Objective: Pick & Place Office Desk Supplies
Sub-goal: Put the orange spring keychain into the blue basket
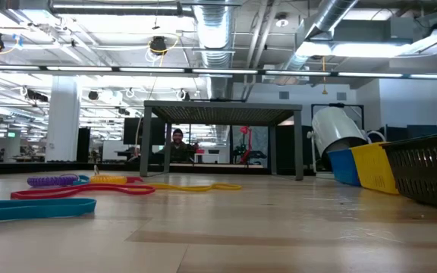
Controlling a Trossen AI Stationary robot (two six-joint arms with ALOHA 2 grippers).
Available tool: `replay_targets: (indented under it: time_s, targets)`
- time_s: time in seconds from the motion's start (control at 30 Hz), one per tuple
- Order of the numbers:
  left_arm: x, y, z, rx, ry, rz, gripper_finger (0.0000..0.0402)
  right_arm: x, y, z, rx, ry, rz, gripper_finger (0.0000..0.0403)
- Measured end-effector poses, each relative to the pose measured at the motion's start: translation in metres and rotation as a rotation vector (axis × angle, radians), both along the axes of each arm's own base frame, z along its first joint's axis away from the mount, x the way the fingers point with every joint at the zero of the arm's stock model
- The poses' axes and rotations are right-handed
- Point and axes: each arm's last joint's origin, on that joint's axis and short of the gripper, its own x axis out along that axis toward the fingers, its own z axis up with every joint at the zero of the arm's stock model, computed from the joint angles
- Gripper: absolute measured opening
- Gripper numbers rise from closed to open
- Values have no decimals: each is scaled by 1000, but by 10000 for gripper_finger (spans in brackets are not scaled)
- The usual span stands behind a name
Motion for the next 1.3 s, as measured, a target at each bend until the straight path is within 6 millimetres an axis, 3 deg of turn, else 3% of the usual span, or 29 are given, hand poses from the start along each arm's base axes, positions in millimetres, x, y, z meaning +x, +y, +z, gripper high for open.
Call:
replay_targets:
  time_s: [0.07, 0.13, 0.37, 0.73, 0.9, 1.03, 1.3]
  targets:
    - [0, 0, 1, -1, -8, 0, 3, 0, 0, 0, 0, 1, 1, 36]
    - [0, 0, 1, -2, -13, 0, 5, 0, 0, 0, -7, 3, -1, 16]
    - [0, 2, 2, -22, -11, 53, 34, -3, -2, 5, 9, -22, -11, 9]
    - [-8, 14, 12, -42, -55, 127, 142, -28, -10, 26, 50, -7, -30, 9]
    - [-24, 22, 27, -15, -122, 122, 176, -56, -22, 19, 81, 235, -135, 9]
    - [-43, 25, 34, 141, -119, 197, 174, -83, -34, 11, 125, 438, -206, 9]
    - [-82, 33, 12, 357, 279, 424, 131, -139, -69, -11, 185, 769, -368, 9]
